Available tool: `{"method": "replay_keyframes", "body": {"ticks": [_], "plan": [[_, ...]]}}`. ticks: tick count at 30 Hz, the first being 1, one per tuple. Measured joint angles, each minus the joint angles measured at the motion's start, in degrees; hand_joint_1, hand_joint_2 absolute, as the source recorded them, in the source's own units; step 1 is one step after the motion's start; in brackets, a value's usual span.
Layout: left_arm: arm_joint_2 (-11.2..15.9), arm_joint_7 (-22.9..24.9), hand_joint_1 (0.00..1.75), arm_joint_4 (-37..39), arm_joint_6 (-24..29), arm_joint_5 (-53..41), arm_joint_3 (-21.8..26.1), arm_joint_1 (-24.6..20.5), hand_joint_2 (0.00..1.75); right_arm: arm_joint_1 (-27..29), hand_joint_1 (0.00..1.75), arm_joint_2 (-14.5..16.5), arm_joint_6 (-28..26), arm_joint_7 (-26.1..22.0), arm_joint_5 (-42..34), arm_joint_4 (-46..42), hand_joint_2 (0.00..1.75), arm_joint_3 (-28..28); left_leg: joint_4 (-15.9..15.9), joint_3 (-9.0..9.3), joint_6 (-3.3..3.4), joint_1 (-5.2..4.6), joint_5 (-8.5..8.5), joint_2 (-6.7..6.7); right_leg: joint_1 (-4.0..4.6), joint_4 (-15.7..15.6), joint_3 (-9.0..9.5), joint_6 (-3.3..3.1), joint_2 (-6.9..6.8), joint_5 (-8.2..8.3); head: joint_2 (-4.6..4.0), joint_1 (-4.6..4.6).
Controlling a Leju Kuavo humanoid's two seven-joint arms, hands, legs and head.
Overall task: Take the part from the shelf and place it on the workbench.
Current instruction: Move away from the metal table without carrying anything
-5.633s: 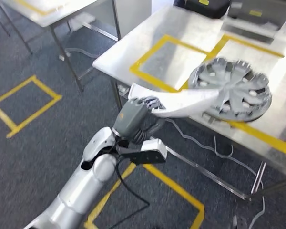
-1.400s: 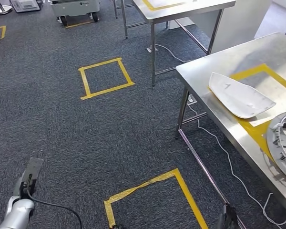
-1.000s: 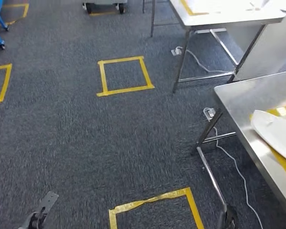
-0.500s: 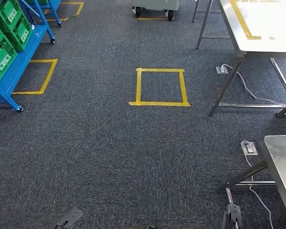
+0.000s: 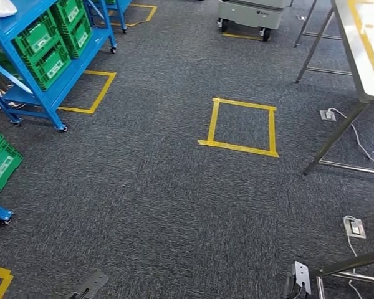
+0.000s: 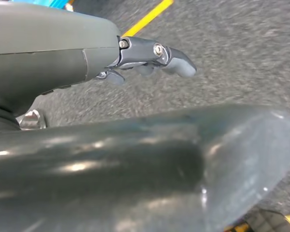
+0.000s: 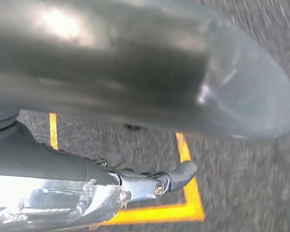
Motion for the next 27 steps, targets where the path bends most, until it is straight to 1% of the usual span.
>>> {"method": "replay_keyframes", "body": {"ticks": [1, 2, 3, 4, 5, 6, 7, 8, 9, 10, 11, 12, 13, 14, 15, 16, 17, 18, 19, 20, 21, 22, 23, 24, 25, 26, 27], "plan": [[0.0, -0.1, 0.0, 0.0, 0.2, -0.1, 0.0, -0.1, 0.0, 0.0, 0.0, 0.0, 0.0, 0.0, 0.1, 0.0, 0.0, 0.0, 0.0, -0.2, 0.29, 0.01, 0.27, -0.69, 0.0, 3.4, -0.98, 0.1, 1.64, -2.67, 0.0, 0.02], [0.0, -0.1, 0.0, 0.0, 0.4, -0.2, 0.0, -0.1, 0.0, 0.0, 0.0, 0.1, 0.0, 0.0, 0.2, 0.0, 0.0, 0.0, 0.0, -0.48, 0.48, -0.05, 0.54, -1.48, 0.08, 7.4, -2.06, 0.04, 2.58, -5.33, 0.0, 0.05], [0.0, -0.1, 0.0, 0.0, 0.5, -0.3, 0.0, -0.1, 0.0, 0.0, 0.0, 0.1, -0.1, 0.1, 0.3, 0.0, 0.0, 0.0, 0.0, -0.82, 0.58, -0.14, 0.83, -2.26, 0.18, 10.9, -2.96, -0.1, 2.94, -7.29, 0.0, 0.04], [0.0, -0.1, 0.0, 0.0, 0.6, -0.5, 0.0, -0.1, 0.0, 0.0, 0.0, 0.1, -0.1, 0.1, 0.4, 0.0, 0.0, 0.0, 0.0, -1.23, 0.58, -0.22, 1.18, -3.07, 0.27, 12.9, -3.16, -0.29, 3.07, -8.31, 0.0, 0.04], [0.0, -0.1, 0.0, 0.0, 0.7, -0.6, 0.0, 0.0, 0.0, -0.1, 0.0, 0.1, 0.0, 0.1, 0.5, 0.0, 0.0, 0.0, 0.0, -1.71, 0.51, -0.28, 1.59, -3.93, 0.34, 12.5, -2.19, -0.56, 3.17, -8.24, 0.0, 0.03], [0.0, -0.2, 0.0, 0.0, 0.8, -0.7, 0.0, 0.0, 0.0, -0.1, 0.0, 0.1, 0.0, 0.1, 0.6, 0.0, 0.0, 0.0, 0.0, -2.23, 0.38, -0.29, 2.04, -4.8, 0.37, 10.0, -0.12, -0.86, 3.45, -7.34, 0.0, 0.04], [-0.1, -0.2, 0.0, 0.0, 0.9, -0.7, 0.0, 0.1, 0.0, -0.3, 0.0, 0.1, 0.0, 0.1, 0.7, 0.0, 0.0, 0.0, 0.0, -2.68, 0.2, -0.26, 2.52, -5.65, 0.35, 5.7, 2.87, -1.2, 4.35, -6.23, 0.0, 0.04], [-0.1, -0.3, 0.0, 0.0, 1.0, -0.8, 0.0, 0.1, 0.0, -0.4, 0.0, 0.1, 0.1, 0.1, 0.7, 0.0, 0.0, 0.0, 0.0, -3.04, -0.08, -0.24, 3.02, -6.41, 0.44, 1.8, 5.67, -1.4, 5.46, -5.37, 0.0, 0.03], [-0.1, -0.4, 0.0, 0.0, 1.1, -0.8, 0.0, 0.1, 0.0, -0.6, 0.0, 0.1, 0.1, 0.1, 0.8, 0.0, 0.0, 0.0, -0.1, -3.23, -0.4, -0.2, 3.52, -7.09, 0.51, -1.2, 7.59, -1.53, 6.48, -4.63, 0.0, 0.01], [-0.2, -0.6, 0.0, 0.0, 1.3, -0.9, 0.0, 0.1, 0.0, -0.7, 0.0, 0.1, 0.2, 0.0, 0.9, 0.0, 0.0, 0.0, -0.2, -3.31, -0.75, -0.13, 4.05, -7.68, 0.64, -2.8, 8.48, -1.6, 7.2, -4.28, 0.0, -0.04], [-0.2, -0.7, 0.0, 0.0, 1.4, -0.9, 0.0, 0.2, 0.0, -0.7, 0.0, 0.1, 0.3, 0.0, 1.0, 0.0, 0.0, 0.0, -0.5, -3.34, -1.16, -0.05, 4.59, -8.26, 0.86, -3.0, 8.43, -1.67, 7.14, -3.99, 0.0, -0.08], [-0.2, -0.9, 0.0, 0.0, 1.5, -1.0, 0.0, 0.4, 0.0, -0.8, 0.0, 0.2, 0.3, -0.1, 1.0, 0.0, 0.0, 0.0, -0.8, -3.44, -1.57, 0.04, 5.16, -8.9, 0.92, -3.2, 8.1, -1.97, 6.68, -3.48, 0.0, -0.09], [-0.3, -0.9, 0.0, 0.1, 1.6, -1.0, 0.0, 0.6, 0.0, -0.9, 0.0, 0.2, 0.4, -0.1, 1.1, 0.0, 0.0, 0.0, -0.9, -3.6, -1.84, 0.1, 5.33, -8.84, 0.94, -3.4, 7.77, -2.35, 6.01, -3.07, 0.0, -0.11], [-0.3, -0.9, 0.0, 0.1, 1.6, -1.0, 0.0, 0.8, 0.0, -1.0, 0.0, 0.3, 0.4, -0.1, 1.1, 0.0, 0.0, 0.0, -0.5, -3.98, -2.06, 0.05, 4.47, -7.82, 0.93, -3.6, 7.53, -2.91, 5.33, -2.48, 0.0, -0.19], [-0.4, -1.0, 0.0, 0.1, 1.6, -1.0, 0.0, 1.0, 0.0, -1.0, 0.0, 0.4, 0.4, -0.1, 1.1, 0.0, 0.0, 0.1, 1.0, -4.66, -2.19, -0.04, 2.55, -6.29, 0.86, -3.9, 7.12, -3.38, 4.6, -1.8, 0.0, -0.33], [-0.5, -1.0, 0.0, 0.2, 1.6, -1.0, 0.0, 1.0, 0.0, -1.0, 0.0, 0.4, 0.4, -0.1, 1.1, -0.1, 0.0, 0.1, 3.8, -5.61, -2.26, -0.1, -0.36, -4.41, 0.86, -3.9, 6.59, -3.69, 3.82, -1.16, -0.01, -0.45], [-0.6, -1.0, 0.0, 0.2, 1.6, -1.0, 0.0, 0.9, 0.0, -0.9, 0.0, 0.4, 0.4, -0.1, 1.1, -0.1, 0.0, 0.0, 7.6, -6.75, -2.44, -0.15, -3.55, -2.98, 0.92, -4.0, 5.95, -3.89, 3.04, -0.56, -0.01, -0.57], [-0.7, -1.0, 0.0, 0.2, 1.6, -1.0, 0.0, 0.8, 0.0, -0.7, 0.0, 0.3, 0.4, -0.1, 1.1, -0.1, 0.0, 0.0, 11.7, -7.72, -2.65, -0.11, -5.98, -2.38, 0.96, -4.0, 5.22, -3.89, 2.15, -0.02, -0.01, -0.6], [-0.7, -1.0, 0.0, 0.2, 1.6, -1.0, 0.0, 0.8, 0.0, -0.6, 0.0, 0.3, 0.4, -0.1, 1.1, -0.1, 0.0, 0.0, 14.9, -8.12, -2.83, -0.07, -7.23, -2.12, 0.97, -3.9, 4.45, -3.84, 1.23, 0.49, -0.01, -0.59], [-0.7, -1.0, 0.0, 0.2, 1.6, -1.0, 0.0, 0.8, 0.0, -0.6, 0.0, 0.3, 0.4, -0.1, 1.1, -0.1, 0.0, 0.0, 16.4, -7.66, -2.97, -0.04, -7.22, -2.01, 0.97, -3.9, 3.72, -3.76, 0.35, 0.98, -0.01, -0.61], [-0.7, -1.0, 0.0, 0.2, 1.6, -1.0, 0.0, 0.8, 0.0, -0.5, 0.0, 0.3, 0.4, -0.1, 1.1, -0.1, 0.0, 0.0, 15.9, -6.17, -3.07, -0.02, -6.3, -1.83, 0.96, -3.9, 3.02, -3.62, -0.49, 1.45, -0.01, -0.61], [-0.7, -1.0, 0.0, 0.2, 1.6, -1.0, 0.0, 0.8, 0.0, -0.6, 0.0, 0.3, 0.4, -0.1, 1.1, -0.1, 0.0, 0.0, 13.4, -3.59, -3.14, -0.01, -5.12, -1.27, 0.94, -3.9, 2.37, -3.43, -1.3, 1.92, -0.01, -0.61], [-0.7, -1.0, 0.0, 0.2, 1.6, -1.0, 0.0, 0.7, 0.0, -0.6, 0.0, 0.3, 0.4, -0.1, 1.1, -0.2, 0.0, 0.1, 9.5, -0.09, -3.19, -0.04, -4.46, 0.09, 1.01, -3.8, 1.89, -3.18, -2.03, 2.32, -0.01, -0.63], [-0.7, -1.0, 0.0, 0.2, 1.6, -1.0, 0.0, 0.5, 0.0, -0.6, 0.0, 0.3, 0.4, -0.1, 1.1, -0.2, 0.0, 0.1, 5.1, 3.48, -3.08, -0.14, -4.47, 1.56, 1.1, -3.7, 1.52, -2.91, -2.81, 2.64, -0.01, -0.61], [-0.7, -1.0, 0.0, 0.2, 1.6, -1.1, 0.0, 0.3, 0.0, -0.6, 0.0, 0.3, 0.4, -0.1, 1.1, -0.2, 0.0, 0.1, 1.6, 6.11, -2.74, -0.28, -4.86, 2.73, 1.19, -3.5, 1.31, -2.59, -3.62, 3.0, -0.01, -0.56], [-0.7, -1.1, 0.0, 0.2, 1.7, -1.1, -0.1, 0.2, 0.0, -0.6, 0.0, 0.3, 0.4, -0.2, 1.1, -0.2, 0.0, 0.1, -0.6, 7.62, -2.31, -0.45, -5.33, 3.32, 1.25, -3.3, 1.24, -2.29, -4.41, 3.32, -0.01, -0.56], [-0.7, -1.1, 0.0, 0.2, 1.7, -1.1, -0.1, 0.2, 0.0, -0.7, 0.0, 0.3, 0.5, -0.2, 1.2, -0.2, 0.0, 0.1, -1.5, 7.87, -1.78, -0.6, -5.49, 2.95, 1.19, -3.3, 1.26, -2.02, -5.22, 3.65, -0.01, -0.5]]}}
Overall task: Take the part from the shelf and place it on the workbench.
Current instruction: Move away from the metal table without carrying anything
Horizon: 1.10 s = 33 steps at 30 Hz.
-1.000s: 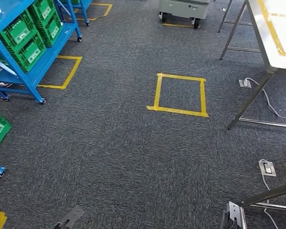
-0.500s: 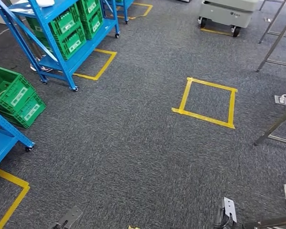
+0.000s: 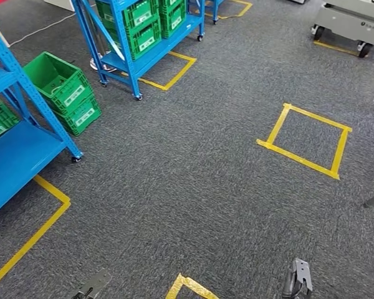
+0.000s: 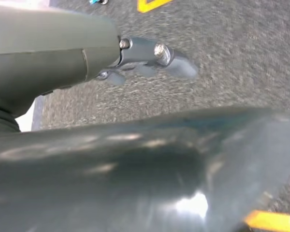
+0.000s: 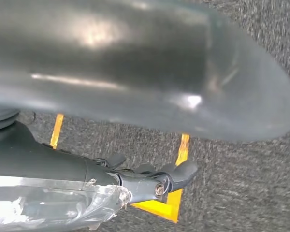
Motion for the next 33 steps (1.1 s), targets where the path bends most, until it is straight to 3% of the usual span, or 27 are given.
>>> {"method": "replay_keyframes", "body": {"ticks": [1, 2, 3, 5, 7, 8, 9, 10, 12, 13, 14, 16, 17, 19, 21, 23, 24, 25, 27, 29, 30, 31, 32, 33], "plan": [[0.0, 0.0, 0.0, 0.0, 0.0, 0.0, 0.0, 0.2, 0.0, -0.1, 0.0, 0.0, 0.0, 0.0, 0.1, 0.0, 0.0, 0.0, 0.0, -0.4, 0.58, -0.02, 0.28, -0.63, -0.13, 0.0, 0.04, 0.35, -0.3, 0.21, 0.0, -0.02], [0.0, -0.1, 0.0, 0.0, 0.0, 0.0, 0.0, 0.4, 0.0, -0.1, 0.0, 0.0, 0.1, 0.0, 0.2, 0.0, 0.0, 0.0, 0.0, -0.77, 1.02, 0.04, 0.66, -1.25, -0.31, 0.4, -0.13, 0.75, 0.65, -0.28, -0.01, -0.04], [0.0, -0.1, 0.0, 0.0, 0.0, 0.0, 0.0, 0.5, 0.0, 0.0, 0.0, 0.0, 0.2, -0.1, 0.4, 0.0, 0.0, 0.0, -0.1, -1.21, 1.5, 0.15, 1.17, -1.91, -0.49, 1.7, -0.6, 1.15, 2.4, -1.64, -0.01, -0.01], [-0.1, -0.2, 0.0, 0.1, 0.1, 0.0, 0.0, 0.5, 0.0, 0.4, 0.0, -0.1, 0.4, -0.3, 0.7, 0.0, 0.0, 0.1, -0.1, -2.44, 2.13, 0.28, 2.35, -3.47, -0.69, 7.6, -2.6, 1.73, 6.65, -6.4, -0.01, 0.03], [-0.2, -0.4, 0.0, 0.1, 0.5, 0.0, 0.1, 0.6, 0.0, 0.8, 0.0, -0.1, 0.6, -0.4, 1.0, 0.1, 0.0, 0.1, -0.1, -3.83, 2.31, 0.18, 3.55, -5.21, -0.58, 14.5, -4.39, 1.71, 8.13, -10.02, -0.01, 0.04], [-0.2, -0.5, 0.0, 0.1, 0.7, 0.0, 0.1, 0.7, 0.0, 0.9, 0.0, -0.1, 0.7, -0.5, 1.2, 0.1, 0.0, 0.1, -0.1, -4.49, 2.29, 0.13, 4.11, -6.08, -0.49, 15.9, -4.29, 1.55, 8.29, -10.28, 0.0, 0.03], [-0.2, -0.7, 0.0, 0.1, 0.9, 0.0, 0.2, 0.9, 0.0, 0.9, 0.0, -0.2, 0.8, -0.5, 1.3, 0.1, 0.0, 0.1, -0.1, -5.12, 2.22, 0.09, 4.66, -6.94, -0.43, 15.1, -3.15, 1.31, 8.43, -9.54, -0.01, 0.03], [-0.1, -0.9, 0.0, 0.1, 1.1, 0.1, 0.3, 1.0, 0.0, 1.0, 0.0, -0.2, 0.9, -0.5, 1.5, 0.1, 0.0, 0.1, -0.1, -5.71, 2.1, 0.08, 5.18, -7.83, -0.41, 11.9, -0.79, 1.0, 8.84, -8.15, -0.01, 0.02], [-0.1, -1.3, 0.0, 0.1, 1.4, 0.4, 0.5, 1.0, 0.0, 0.9, 0.0, -0.2, 1.3, -0.6, 1.9, 0.0, 0.0, 0.3, 0.0, -6.67, 1.7, 0.15, 6.13, -9.43, -0.42, 3.2, 4.95, 0.35, 11.39, -6.49, -0.01, -0.02], [-0.1, -1.4, 0.0, 0.1, 1.6, 0.5, 0.7, 1.0, 0.0, 0.9, 0.0, -0.2, 1.4, -0.7, 2.2, 0.0, 0.0, 0.4, -0.1, -6.99, 1.41, 0.21, 6.54, -10.08, -0.4, 0.1, 6.89, 0.19, 12.56, -6.19, -0.01, -0.01], [0.0, -1.5, 0.0, 0.1, 1.7, 0.7, 0.8, 1.0, 0.0, 0.8, 0.0, -0.2, 1.5, -0.7, 2.5, 0.0, 0.0, 0.5, -0.1, -7.22, 1.06, 0.33, 6.95, -10.65, -0.3, -1.4, 7.66, 0.08, 13.32, -6.29, 0.0, -0.01], [0.3, -1.6, 0.0, 0.1, 1.9, 1.0, 1.3, 1.1, 0.0, 0.9, 0.0, -0.1, 1.6, -0.7, 2.9, 0.0, 0.0, 0.9, -0.4, -7.61, 0.23, 0.55, 7.5, -11.86, -0.15, -1.8, 7.51, -0.31, 12.51, -5.95, -0.01, 0.06], [0.4, -1.6, 0.0, 0.1, 1.9, 1.2, 1.6, 1.3, 0.0, 0.8, 0.0, 0.0, 1.6, -0.7, 3.0, 0.0, 0.0, 1.1, -0.3, -7.92, -0.05, 0.6, 7.4, -11.65, -0.17, -2.1, 7.43, -0.77, 11.88, -5.85, 0.0, 0.02], [0.5, -1.6, 0.0, 0.1, 1.7, 1.6, 2.0, 1.4, 0.0, 0.8, 0.0, 0.1, 1.5, -0.7, 3.4, 0.0, 0.0, 1.5, 2.9, -9.76, -0.5, 0.55, 5.0, -9.05, -0.4, -2.8, 7.5, -1.75, 10.32, -5.68, -0.01, -0.24], [0.7, -1.6, 0.0, 0.1, 1.4, 2.4, 2.6, 1.5, 0.0, 1.1, 0.0, 0.1, 1.4, -0.5, 4.3, 0.0, 0.0, 1.8, 10.5, -13.24, -0.96, 0.52, 0.97, -5.97, -0.37, -3.0, 7.3, -2.12, 8.59, -5.72, -0.01, -0.5], [0.9, -1.7, 0.0, 0.1, 1.0, 3.3, 3.5, 1.9, 0.0, 1.3, 0.0, 0.0, 1.3, 0.2, 5.5, 0.0, 0.0, 2.4, 16.2, -15.61, -1.38, 0.62, -0.71, -5.13, -0.36, -3.0, 7.17, -2.0, 6.79, -5.96, -0.01, -0.52], [1.0, -1.7, 0.0, 0.2, 0.8, 3.7, 3.9, 2.2, 0.0, 1.2, 0.0, 0.0, 1.2, 0.7, 6.1, 0.0, 0.0, 2.8, 16.2, -15.34, -1.5, 0.68, -0.02, -4.95, -0.37, -3.0, 7.27, -1.89, 5.93, -6.16, -0.01, -0.53], [1.2, -1.7, 0.0, 0.2, 0.6, 3.9, 4.3, 2.5, 0.0, 1.0, 0.0, 0.0, 1.1, 1.2, 6.6, 0.0, 0.0, 3.3, 14.2, -14.03, -1.53, 0.71, 1.39, -4.67, -0.39, -3.0, 7.57, -1.71, 5.12, -6.38, -0.01, -0.53], [1.4, -2.0, 0.0, 0.2, 0.5, 4.3, 5.0, 2.7, 0.0, 0.5, 0.0, 0.0, 1.0, 1.8, 7.2, 0.0, 0.0, 4.0, 6.4, -9.04, -1.32, 0.53, 4.4, -2.01, -0.29, -3.0, 8.56, -1.08, 3.44, -6.94, -0.01, -0.58], [1.5, -2.5, 0.0, 0.2, 0.6, 4.7, 5.8, 2.7, 0.0, -0.1, 0.0, 0.0, 1.0, 2.0, 7.5, 0.0, 0.0, 4.5, 1.2, -5.54, -0.31, 0.14, 5.02, 0.17, -0.07, -3.0, 9.75, -0.15, 1.92, -7.77, -0.01, -0.39], [1.5, -2.8, 0.0, 0.2, 0.7, 4.9, 6.2, 2.7, 0.0, -0.3, 0.0, 0.0, 1.1, 2.0, 7.7, 0.0, 0.0, 4.6, 0.6, -5.06, 0.34, 0.01, 4.44, 0.11, -0.05, -2.8, 10.42, 0.38, 1.4, -7.98, -0.01, -0.24], [1.5, -3.0, 0.0, 0.2, 1.0, 5.1, 6.6, 2.7, 0.0, -0.6, 0.0, 0.0, 1.2, 2.0, 7.8, 0.0, 0.0, 4.8, 0.5, -4.81, 1.04, 0.04, 3.96, -0.8, -0.12, -2.3, 10.98, 0.94, 1.03, -7.93, -0.01, -0.09], [1.5, -3.2, 0.0, 0.2, 1.3, 5.2, 7.0, 2.8, 0.0, -0.8, 0.0, 0.0, 1.4, 1.9, 7.9, 0.0, 0.0, 5.1, 0.2, -4.42, 1.54, 0.17, 3.52, -1.55, -0.26, -1.2, 10.85, 1.41, 1.51, -7.7, 0.0, 0.01], [1.5, -3.2, 0.0, 0.2, 1.8, 5.3, 7.4, 2.9, 0.0, -0.9, 0.0, 0.0, 1.6, 1.8, 8.0, 0.0, 0.0, 5.3, 0.1, -3.98, 1.97, 0.35, 3.21, -2.29, -0.47, 1.1, 9.83, 1.81, 2.91, -7.2, 0.0, 0.13]]}}
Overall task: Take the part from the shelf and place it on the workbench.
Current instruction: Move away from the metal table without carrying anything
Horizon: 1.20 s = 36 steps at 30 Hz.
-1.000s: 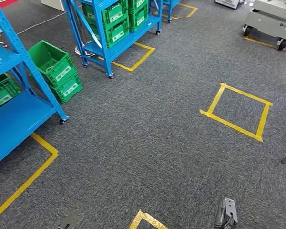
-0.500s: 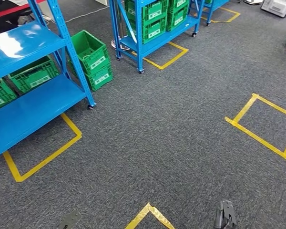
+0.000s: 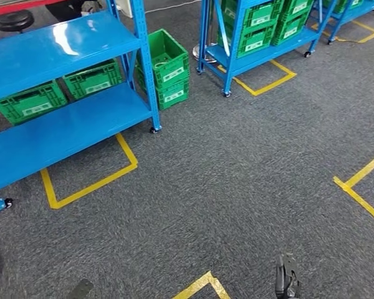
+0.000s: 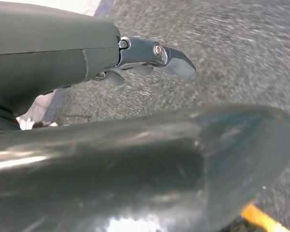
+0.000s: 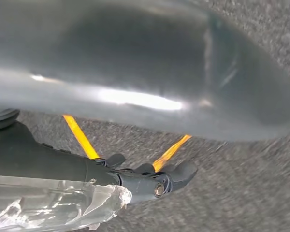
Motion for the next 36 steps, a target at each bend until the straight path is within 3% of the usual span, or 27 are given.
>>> {"method": "replay_keyframes", "body": {"ticks": [2, 4, 6, 7, 8, 9, 11, 12, 13, 14, 15, 17, 18, 19, 21, 22, 23, 24, 26, 27, 28, 29, 30, 32, 33, 34, 36], "plan": [[-0.1, 0.1, 0.0, 0.0, 0.7, 0.1, 0.6, -0.1, 0.0, 0.2, 0.0, 0.0, 0.4, -0.3, 0.3, 0.0, 0.0, 0.3, -0.2, 1.07, 0.62, 0.35, -0.72, -1.47, -0.37, 7.1, -5.01, 0.43, 3.56, -0.01, 0.01, 0.23], [-0.2, 0.3, 0.0, 0.0, 1.1, 0.3, 1.2, -0.1, 0.0, 1.0, 0.0, -0.1, 0.7, -0.5, 0.7, 0.0, 0.0, 0.5, -0.2, 2.47, 0.88, 0.59, -1.97, -3.34, -0.57, 13.6, -10.91, 0.88, 5.14, -3.06, 0.01, 0.37], [-0.4, 0.3, 0.0, 0.0, 1.3, 0.5, 1.8, 0.2, 0.0, 1.8, 0.0, -0.4, 0.8, -0.7, 1.1, 0.0, 0.0, 0.7, -0.2, 4.56, 0.72, 0.87, -3.62, -5.42, -0.63, 14.5, -14.69, 1.31, 5.27, -7.31, 0.01, 0.45], [-0.5, 0.2, 0.0, 0.0, 1.3, 0.5, 2.0, 0.4, 0.0, 2.1, 0.0, -0.5, 0.9, -0.7, 1.3, 0.0, 0.0, 0.8, -0.2, 5.83, 0.54, 1.08, -4.58, -6.43, -0.67, 12.7, -15.51, 1.48, 5.38, -7.89, 0.01, 0.45], [-0.6, 0.2, 0.0, 0.0, 1.4, 0.5, 2.2, 0.6, 0.0, 2.3, 0.0, -0.7, 1.0, -0.8, 1.5, 0.0, 0.0, 0.9, -0.2, 7.09, 0.29, 1.29, -5.6, -7.33, -0.8, 9.9, -15.83, 1.71, 5.79, -6.23, 0.01, 0.48], [-0.6, 0.1, 0.0, 0.1, 1.5, 0.6, 2.4, 0.6, 0.0, 2.6, 0.0, -0.8, 1.0, -0.9, 1.6, 0.1, 0.0, 0.9, -0.2, 8.18, -0.01, 1.46, -6.67, -8.15, -1.07, 6.2, -16.06, 1.91, 6.72, -2.06, -0.01, 0.61], [-0.7, -0.1, 0.0, 0.1, 1.6, 0.6, 2.8, 0.7, 0.0, 3.1, 0.0, -1.1, 1.2, -1.0, 1.9, 0.2, 0.0, 1.0, -0.5, 9.73, -0.69, 1.59, -8.74, -9.65, -1.44, 0.6, -15.89, 1.71, 8.37, 6.99, -0.01, 0.98], [-0.7, -0.3, 0.0, 0.2, 1.7, 0.6, 3.0, 0.8, 0.0, 3.2, 0.0, -1.3, 1.4, -1.1, 2.0, 0.2, 0.0, 1.1, -0.8, 10.38, -1.1, 1.61, -9.18, -10.18, -1.5, -0.8, -15.62, 1.24, 8.72, 9.64, 0.0, 1.13], [-0.7, -0.5, 0.0, 0.2, 1.7, 0.7, 3.2, 0.8, 0.0, 3.1, 0.0, -1.4, 1.5, -1.3, 2.1, 0.1, 0.0, 1.2, -0.7, 10.71, -1.46, 1.63, -9.04, -10.55, -1.4, -1.0, -14.95, 0.6, 8.37, 10.13, 0.01, 1.13], [-0.8, -0.7, 0.0, 0.2, 1.7, 0.7, 3.3, 0.8, 0.0, 3.1, 0.0, -1.4, 1.7, -1.4, 2.2, 0.1, 0.0, 1.4, 0.4, 10.48, -1.81, 1.62, -8.17, -10.29, -1.36, -1.1, -14.15, 0.03, 8.0, 9.89, 0.02, 0.97], [-0.9, -0.9, 0.0, 0.2, 1.7, 0.7, 3.3, 0.7, 0.0, 3.1, 0.0, -1.5, 1.9, -1.6, 2.2, 0.1, 0.0, 1.6, 3.0, 9.3, -2.11, 1.52, -6.55, -9.01, -1.38, -1.3, -13.3, -0.5, 7.49, 9.52, 0.02, 0.78], [-1.0, -1.1, 0.0, 0.2, 1.9, 0.7, 3.4, 0.4, 0.0, 3.5, 0.0, -1.7, 2.3, -1.9, 2.4, 0.0, 0.0, 1.8, 10.6, 4.23, -2.46, 1.17, -4.91, -5.22, -1.24, -1.8, -11.05, -1.17, 6.3, 8.15, 0.01, 0.3], [-1.0, -1.3, 0.0, 0.2, 2.0, 0.7, 3.5, 0.4, 0.0, 3.8, 0.0, -1.9, 2.5, -2.1, 2.5, 0.0, 0.0, 1.8, 13.8, 1.31, -2.55, 0.98, -6.01, -3.61, -1.09, -2.2, -9.71, -1.37, 5.63, 7.17, -0.01, 0.17], [-1.1, -1.5, 0.0, 0.2, 2.1, 0.7, 3.6, 0.4, 0.0, 4.2, 0.0, -2.0, 2.7, -2.2, 2.5, 0.0, 0.0, 1.8, 15.7, -1.28, -2.5, 0.79, -8.59, -2.87, -0.9, -2.6, -8.23, -1.53, 4.96, 6.14, 0.01, 0.07], [-1.1, -1.9, 0.0, 0.2, 2.1, 0.7, 3.8, 0.8, 0.0, 4.8, 0.0, -2.2, 3.2, -2.8, 2.6, 0.0, 0.0, 1.9, 16.0, -4.88, -2.09, 0.41, -14.7, -2.6, -0.56, -3.3, -4.89, -1.79, 3.74, 3.95, 0.02, -0.04], [-1.2, -2.0, 0.0, 0.2, 2.1, 0.7, 3.8, 1.0, 0.0, 5.1, 0.0, -2.3, 3.4, -3.1, 2.6, 0.0, 0.0, 1.9, 14.7, -5.95, -1.68, 0.17, -16.07, -2.51, -0.41, -3.5, -3.08, -1.89, 3.11, 2.77, 0.02, -0.14], [-1.2, -2.1, 0.0, 0.3, 2.1, 0.7, 3.9, 1.2, 0.0, 5.4, 0.0, -2.3, 3.6, -3.4, 2.6, 0.0, 0.0, 1.9, 12.7, -6.64, -1.13, -0.14, -15.1, -2.14, -0.26, -3.8, -1.35, -1.92, 2.46, 1.53, 0.01, -0.18], [-1.2, -2.3, 0.0, 0.3, 2.1, 0.7, 4.0, 1.3, 0.0, 5.7, 0.0, -2.4, 3.9, -3.6, 2.7, 0.1, 0.0, 1.9, 9.8, -7.05, -0.4, -0.6, -10.83, -0.89, -0.14, -4.0, 0.17, -1.87, 1.79, 0.26, 0.01, -0.24], [-1.2, -2.7, 0.0, 0.5, 2.2, 0.8, 4.4, 1.6, 0.0, 6.3, 0.0, -2.6, 4.5, -3.8, 3.0, 0.1, 0.0, 1.9, 4.0, -7.51, 0.66, -1.56, -0.14, 2.26, 0.39, -4.3, 2.98, -1.61, 0.55, -2.48, 0.01, -0.33], [-1.3, -2.8, 0.0, 0.5, 2.3, 0.8, 4.6, 1.6, 0.0, 6.6, 0.0, -2.8, 4.7, -3.8, 3.2, 0.1, 0.0, 2.0, 2.2, -7.37, 0.9, -1.74, 3.34, 3.11, 0.63, -4.5, 4.67, -1.41, -0.06, -3.5, 0.01, -0.29], [-1.3, -2.9, 0.0, 0.5, 2.3, 0.9, 4.7, 1.5, 0.0, 6.6, 0.0, -3.1, 4.9, -3.8, 3.4, 0.0, 0.0, 2.1, 1.4, -7.0, 0.89, -1.72, 4.01, 2.84, 0.85, -4.2, 6.01, -1.16, -0.48, -3.94, 0.0, -0.2], [-1.4, -3.0, 0.0, 0.5, 2.4, 1.0, 4.8, 1.2, 0.0, 6.5, 0.0, -3.4, 5.1, -3.8, 3.6, -0.1, 0.0, 2.2, 1.5, -6.12, 0.99, -1.45, 3.65, 1.82, 0.84, -3.3, 6.39, -0.84, -0.64, -3.69, 0.01, -0.05], [-1.4, -3.0, 0.0, 0.5, 2.5, 1.1, 4.9, 1.0, 0.0, 6.4, 0.0, -3.5, 5.2, -3.8, 3.7, -0.2, 0.0, 2.4, 1.4, -5.26, 1.16, -1.2, 3.05, 0.86, 0.76, -0.8, 5.76, -0.53, 0.16, -2.58, 0.0, 0.11], [-1.4, -3.0, 0.0, 0.5, 2.6, 1.1, 5.1, 0.5, 0.0, 6.0, 0.0, -3.8, 5.3, -3.9, 4.0, -0.3, 0.0, 2.7, 1.3, -3.29, 1.64, -0.84, 1.99, -0.79, 0.46, 7.3, 0.64, -0.03, 2.97, -0.8, 0.01, 0.27], [-1.5, -3.0, 0.0, 0.5, 2.6, 1.1, 5.2, 0.4, 0.0, 6.2, 0.0, -3.9, 5.3, -3.8, 4.1, -0.3, 0.0, 2.8, 1.2, -2.28, 1.81, -0.72, 1.15, -1.59, 0.33, 11.2, -2.36, 0.11, 4.29, -1.5, 0.0, 0.41], [-1.5, -3.0, 0.0, 0.5, 2.6, 1.2, 5.3, 0.4, 0.0, 6.4, 0.0, -4.0, 5.3, -3.8, 4.1, -0.3, 0.0, 2.9, 1.1, -1.21, 1.92, -0.59, 0.3, -2.52, 0.23, 13.8, -5.15, 0.24, 4.92, -3.46, 0.01, 0.47], [-1.5, -3.0, 0.0, 0.5, 2.6, 1.4, 5.6, 0.6, 0.0, 7.1, 0.0, -4.1, 5.3, -3.7, 4.2, -0.3, 0.0, 3.0, 0.8, 1.39, 1.86, -0.29, -1.69, -4.64, 0.07, 14.8, -9.73, 0.55, 5.2, -9.6, 0.01, 0.69]]}}
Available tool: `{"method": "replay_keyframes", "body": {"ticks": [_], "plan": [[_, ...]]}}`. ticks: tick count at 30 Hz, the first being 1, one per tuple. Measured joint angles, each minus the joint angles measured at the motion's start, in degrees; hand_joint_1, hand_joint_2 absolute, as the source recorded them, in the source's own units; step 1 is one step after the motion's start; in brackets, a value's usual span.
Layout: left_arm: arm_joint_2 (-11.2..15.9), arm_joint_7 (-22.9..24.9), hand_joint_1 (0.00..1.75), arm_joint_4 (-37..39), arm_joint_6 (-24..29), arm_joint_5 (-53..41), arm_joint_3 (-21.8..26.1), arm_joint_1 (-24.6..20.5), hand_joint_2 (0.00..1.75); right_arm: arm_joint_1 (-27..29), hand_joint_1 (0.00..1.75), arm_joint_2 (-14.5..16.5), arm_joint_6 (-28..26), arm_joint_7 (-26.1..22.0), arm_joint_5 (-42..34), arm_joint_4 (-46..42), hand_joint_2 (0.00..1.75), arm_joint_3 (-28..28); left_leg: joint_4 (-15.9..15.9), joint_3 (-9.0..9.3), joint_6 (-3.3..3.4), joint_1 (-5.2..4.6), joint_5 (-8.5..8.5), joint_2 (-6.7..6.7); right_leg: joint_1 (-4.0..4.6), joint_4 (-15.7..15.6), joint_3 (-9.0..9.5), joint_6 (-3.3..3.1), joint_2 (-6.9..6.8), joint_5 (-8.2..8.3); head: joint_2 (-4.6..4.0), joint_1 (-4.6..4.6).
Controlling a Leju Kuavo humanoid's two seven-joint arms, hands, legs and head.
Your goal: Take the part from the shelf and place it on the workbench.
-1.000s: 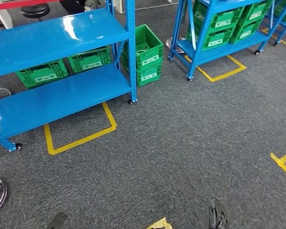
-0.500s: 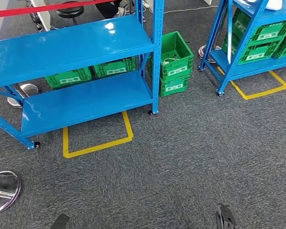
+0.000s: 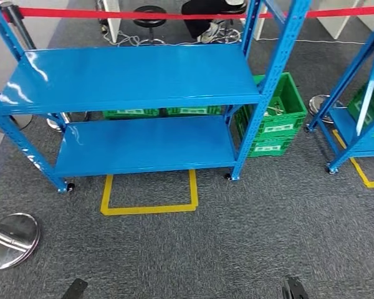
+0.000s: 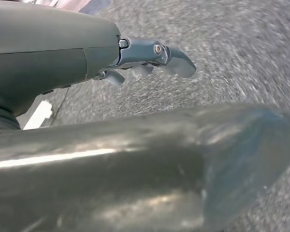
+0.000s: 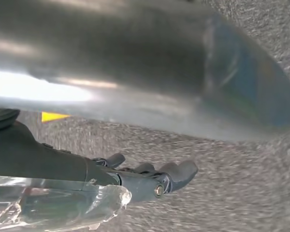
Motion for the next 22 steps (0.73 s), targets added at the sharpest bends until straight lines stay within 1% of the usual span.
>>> {"method": "replay_keyframes", "body": {"ticks": [1, 2, 3, 4, 5, 6, 7, 8, 9, 10, 11, 12, 13, 14, 15, 16, 17, 18, 19, 20, 21, 22], "plan": [[0.0, 0.0, 0.0, 0.0, 0.0, 0.1, 0.2, 0.2, 0.0, 0.2, 0.0, 0.0, 0.0, 0.0, 0.0, 0.0, 0.0, 0.1, -0.1, 1.42, -0.14, 0.15, -1.08, -1.03, -0.11, -1.3, -1.65, 0.18, 0.06, -1.87, 0.0, 0.07], [0.0, 0.0, 0.0, 0.0, 0.0, 0.2, 0.3, 0.3, 0.0, 0.4, 0.0, -0.1, 0.0, 0.0, 0.0, 0.0, 0.0, 0.1, -0.1, 2.95, -0.34, 0.32, -2.27, -2.05, -0.27, -3.4, -2.99, 0.42, 0.27, -1.86, 0.0, 0.08], [0.0, 0.0, 0.0, 0.0, -0.1, 0.2, 0.4, 0.5, 0.0, 0.6, 0.0, -0.1, 0.0, 0.0, 0.0, 0.0, 0.0, 0.2, -0.2, 4.25, -0.58, 0.46, -3.5, -2.91, -0.54, -6.5, -3.84, 0.68, 1.03, 1.66, 0.0, 0.11], [0.0, 0.0, 0.0, 0.0, -0.1, 0.2, 0.5, 0.7, 0.0, 0.9, 0.0, -0.1, 0.0, 0.0, 0.0, 0.1, 0.0, 0.2, -0.1, 5.6, -0.83, 0.6, -4.77, -3.73, -0.88, -10.0, -4.45, 0.82, 1.99, 7.04, 0.0, 0.16], [0.0, 0.0, 0.0, 0.1, -0.1, 0.2, 0.6, 0.8, 0.0, 1.1, 0.0, -0.2, 0.0, 0.0, 0.0, 0.2, 0.0, 0.2, -0.4, 7.05, -1.15, 0.69, -6.09, -4.55, -0.97, -12.7, -4.37, 0.75, 2.72, 12.07, 0.01, 0.14], [0.0, 0.0, 0.0, 0.1, -0.2, 0.3, 0.6, 0.8, 0.0, 1.2, 0.0, -0.2, 0.0, 0.0, 0.1, 0.3, 0.0, 0.2, -0.9, 8.78, -1.56, 0.81, -7.03, -5.27, -0.88, -14.6, -3.67, 0.36, 3.28, 15.8, 0.01, 0.12], [0.0, 0.0, 0.0, 0.1, -0.2, 0.3, 0.6, 0.8, 0.0, 1.1, 0.0, -0.3, 0.0, 0.0, 0.1, 0.4, 0.0, 0.2, -1.0, 10.22, -2.02, 0.87, -7.14, -5.77, -0.63, -15.4, -2.57, -0.31, 3.24, 17.13, 0.02, 0.11], [0.0, 0.0, 0.0, 0.1, -0.2, 0.3, 0.7, 0.6, 0.0, 0.6, 0.0, -0.3, 0.0, -0.1, 0.2, 0.3, 0.0, 0.3, -0.7, 11.03, -2.51, 0.9, -6.72, -6.01, -0.32, -15.6, -1.04, -1.1, 2.84, 17.04, 0.02, 0.08], [0.0, -0.1, 0.0, 0.1, -0.2, 0.4, 0.7, 0.3, 0.0, 0.0, 0.0, -0.4, 0.0, -0.2, 0.3, 0.2, 0.0, 0.3, 0.7, 10.97, -2.96, 0.9, -5.84, -5.06, -0.28, -16.0, 0.15, -1.83, 2.49, 17.04, 0.02, 0.05], [-0.1, -0.2, 0.0, 0.1, -0.2, 0.4, 0.8, -0.1, 0.0, -0.6, 0.0, -0.4, 0.0, -0.4, 0.5, 0.2, 0.0, 0.4, 3.0, 9.72, -3.25, 0.8, -5.23, -3.39, -0.36, -16.4, 0.9, -2.41, 2.05, 17.18, 0.02, -0.1], [-0.1, -0.4, 0.0, 0.1, -0.1, 0.5, 0.9, -0.6, 0.0, -1.0, 0.0, -0.4, -0.1, -0.6, 0.7, 0.1, 0.0, 0.4, 5.7, 7.92, -3.43, 0.73, -5.71, -1.49, -0.46, -16.7, 1.42, -2.82, 1.46, 17.08, 0.02, -0.36], [-0.1, -0.6, 0.0, 0.1, 0.1, 0.7, 1.0, -1.0, 0.0, -1.0, 0.0, -0.5, 0.0, -0.8, 1.0, 0.1, 0.0, 0.4, 8.5, 5.77, -3.6, 0.69, -7.11, 0.43, -0.52, -16.9, 1.73, -3.06, 0.86, 16.79, 0.02, -0.55], [-0.2, -0.9, 0.0, 0.1, 0.3, 0.8, 1.2, -1.3, 0.0, -0.9, 0.0, -0.5, 0.0, -0.8, 1.3, 0.0, 0.0, 0.5, 11.0, 3.5, -3.78, 0.68, -9.13, 1.4, -0.53, -17.0, 2.03, -3.17, 0.26, 16.41, 0.02, -0.74], [-0.4, -0.6, 0.0, 0.1, 0.7, 0.9, 1.4, -1.5, 0.0, -0.7, 0.0, -0.6, 0.2, -0.6, 1.9, 0.0, 0.0, 0.7, 12.8, 1.34, -3.94, 0.72, -11.15, 1.76, -0.55, -17.1, 2.37, -3.14, -0.4, 15.96, 0.02, -0.78], [-0.7, 0.6, 0.0, 0.1, 1.0, 1.0, 1.7, -1.9, 0.0, -0.6, 0.0, -0.6, 0.4, 0.0, 2.6, 0.1, 0.0, 1.0, 13.5, -0.41, -4.14, 0.79, -12.18, 1.85, -0.61, -17.1, 2.76, -3.0, -0.86, 15.51, 0.02, -0.8], [-1.2, 2.7, 0.0, -0.1, 1.3, 1.0, 2.0, -2.7, 0.0, -0.7, 0.0, -0.5, 0.6, 0.9, 3.6, 0.1, 0.0, 1.4, 12.9, -1.62, -4.27, 0.87, -11.6, 1.89, -0.71, -17.1, 3.12, -2.8, -1.31, 15.1, 0.02, -0.81], [-1.9, 5.5, 0.0, -0.3, 1.6, 1.2, 2.3, -4.1, 0.0, -1.2, 0.0, -0.3, 0.8, 2.1, 4.6, 0.1, 0.0, 1.9, 11.0, -2.22, -4.41, 0.99, -9.34, 1.97, -0.86, -17.1, 3.47, -2.56, -1.77, 14.75, 0.02, -0.81], [-2.5, 8.7, 0.0, -0.7, 1.7, 1.3, 2.6, -6.0, 0.44, -1.9, 0.0, -0.1, 1.0, 3.4, 5.6, 0.1, 0.0, 2.5, 7.8, -2.24, -4.65, 1.18, -5.74, 2.2, -0.98, -17.1, 3.72, -2.3, -2.17, 14.49, 0.02, -0.81], [-3.2, 11.5, 0.0, -0.9, 1.7, 1.3, 2.9, -8.1, 0.87, -2.9, 0.0, 0.1, 0.9, 4.6, 6.4, 0.1, 0.44, 3.0, 4.7, -2.1, -4.97, 1.35, -2.54, 2.62, -1.0, -16.9, 3.95, -2.03, -2.59, 14.29, 0.02, -0.87], [-3.7, 13.7, 0.0, -1.2, 1.6, 1.4, 3.3, -10.2, 1.31, -4.0, 0.0, 0.3, 0.7, 5.6, 7.0, 0.1, 0.87, 3.5, 2.2, -1.99, -5.01, 1.48, -0.52, 3.01, -0.9, -16.9, 3.91, -1.73, -2.87, 14.19, 0.02, -1.02], [-4.1, 15.1, 0.0, -1.4, 1.5, 1.3, 3.6, -11.9, 1.75, -4.9, 0.0, 0.5, 0.5, 6.3, 7.5, 0.1, 1.31, 3.9, 0.7, -1.97, -4.87, 1.56, 0.7, 3.31, -0.74, -16.8, 3.79, -1.44, -3.0, 14.11, 0.02, -1.13], [-4.3, 15.7, 0.0, -1.6, 1.4, 1.3, 3.7, -12.8, 1.75, -5.3, 0.0, 0.5, 0.3, 6.7, 7.7, 0.1, 1.75, 4.1, 0.4, -2.1, -4.79, 1.56, 0.63, 3.47, -0.62, -16.8, 3.75, -1.29, -3.03, 14.08, 0.02, -1.23]]}}
